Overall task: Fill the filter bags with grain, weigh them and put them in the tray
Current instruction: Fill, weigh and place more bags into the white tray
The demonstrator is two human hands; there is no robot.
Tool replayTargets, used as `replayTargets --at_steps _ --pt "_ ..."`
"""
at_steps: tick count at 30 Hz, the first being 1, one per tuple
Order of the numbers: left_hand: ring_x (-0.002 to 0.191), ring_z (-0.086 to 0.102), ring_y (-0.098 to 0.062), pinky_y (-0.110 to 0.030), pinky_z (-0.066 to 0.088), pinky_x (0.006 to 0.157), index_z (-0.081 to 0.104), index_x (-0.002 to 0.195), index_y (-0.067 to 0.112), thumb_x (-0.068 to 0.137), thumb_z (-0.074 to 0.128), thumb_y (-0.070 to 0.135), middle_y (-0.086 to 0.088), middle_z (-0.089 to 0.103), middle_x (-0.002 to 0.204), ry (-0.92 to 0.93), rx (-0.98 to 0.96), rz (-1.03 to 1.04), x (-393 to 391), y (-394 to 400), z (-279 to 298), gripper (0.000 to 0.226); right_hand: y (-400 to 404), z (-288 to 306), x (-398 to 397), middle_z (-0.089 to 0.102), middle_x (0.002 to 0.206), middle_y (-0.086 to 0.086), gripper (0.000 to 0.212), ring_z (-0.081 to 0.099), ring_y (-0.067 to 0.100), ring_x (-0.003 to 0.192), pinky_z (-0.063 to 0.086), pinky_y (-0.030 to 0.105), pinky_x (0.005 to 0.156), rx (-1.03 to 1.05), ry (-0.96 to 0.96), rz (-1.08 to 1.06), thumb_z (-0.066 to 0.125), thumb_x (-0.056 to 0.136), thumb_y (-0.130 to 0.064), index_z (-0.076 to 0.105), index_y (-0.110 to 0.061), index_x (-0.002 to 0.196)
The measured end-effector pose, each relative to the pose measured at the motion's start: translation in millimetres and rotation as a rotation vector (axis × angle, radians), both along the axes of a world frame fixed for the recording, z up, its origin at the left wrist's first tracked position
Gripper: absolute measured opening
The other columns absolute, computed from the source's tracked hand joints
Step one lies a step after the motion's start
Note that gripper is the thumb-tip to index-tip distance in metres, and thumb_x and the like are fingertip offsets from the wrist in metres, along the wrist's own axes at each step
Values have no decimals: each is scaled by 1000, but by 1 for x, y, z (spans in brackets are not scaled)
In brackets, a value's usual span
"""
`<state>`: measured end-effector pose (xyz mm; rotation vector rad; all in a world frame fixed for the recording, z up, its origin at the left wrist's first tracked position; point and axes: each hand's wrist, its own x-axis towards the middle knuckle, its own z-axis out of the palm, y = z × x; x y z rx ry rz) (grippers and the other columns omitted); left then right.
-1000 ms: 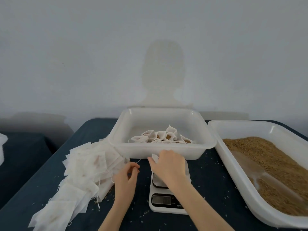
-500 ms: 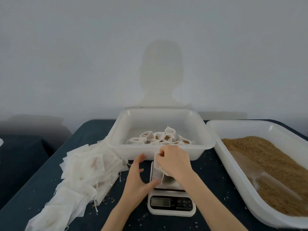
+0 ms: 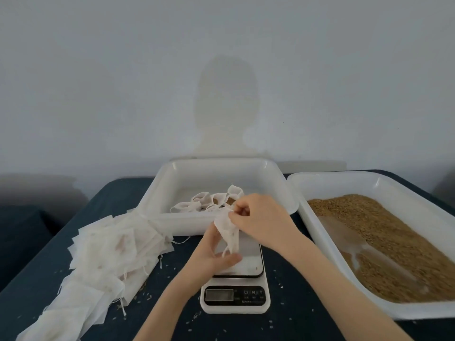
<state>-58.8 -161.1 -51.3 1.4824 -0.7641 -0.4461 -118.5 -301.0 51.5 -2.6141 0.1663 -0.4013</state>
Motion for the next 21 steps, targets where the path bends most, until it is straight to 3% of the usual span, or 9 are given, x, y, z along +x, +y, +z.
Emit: replayTargets --at_steps 2,5,7,10,13,15,18,21 --pt "125 47 1 -21 49 92 39 134 45 75 76 17 21 52 133 21 23 -54 -3 -8 0 75 -8 3 -6 47 54 -9 32 42 7 54 30 22 54 32 19 34 57 86 -32 47 -26 56" --pt "116 58 -7 -27 53 86 50 127 42 77 72 16 12 63 122 74 50 -71 -6 -22 -3 60 -21 5 -13 53 56 -9 26 46 6 54 38 22 56 69 22 46 58 88 -33 60 -22 65" --pt "98 65 -6 -23 53 75 55 121 35 72 68 22 8 68 109 127 63 -38 -7 -28 -5 52 -30 6 -18 54 55 -8 27 45 5 50 38 21 55 53 14 15 57 89 -36 63 -19 68" --pt "75 65 -4 -17 50 65 56 115 34 73 66 17 4 71 94 167 108 64 -6 -34 -9 46 -52 9 -26 56 57 -2 46 45 9 50 38 25 54 42 15 -84 50 87 -56 63 -14 73" --pt "88 63 -7 -10 47 59 53 121 33 79 69 11 7 63 102 161 174 154 -4 -37 -11 50 -91 9 -37 62 63 3 49 49 11 49 40 25 53 1 -19 -236 47 88 -57 60 -13 71" --pt "93 61 -11 -10 48 61 54 120 34 75 71 13 9 61 102 137 190 154 -4 -36 -12 53 -128 6 -49 57 58 -6 42 51 8 50 39 23 50 -113 -28 -352 47 92 -51 55 -20 65" --pt "92 59 -10 -10 48 62 55 108 42 77 71 6 9 61 101 86 201 158 -2 -34 -10 50 -186 -13 -73 64 82 -11 22 60 3 70 47 18 55 -363 291 -443 46 96 -43 61 -28 90" --pt "93 57 -15 -15 48 62 53 113 37 80 68 1 -1 58 106 70 212 203 -1 -37 -8 51 -223 -41 -93 62 102 -9 33 61 5 88 54 20 75 -409 747 -336 51 95 -42 53 -23 121"
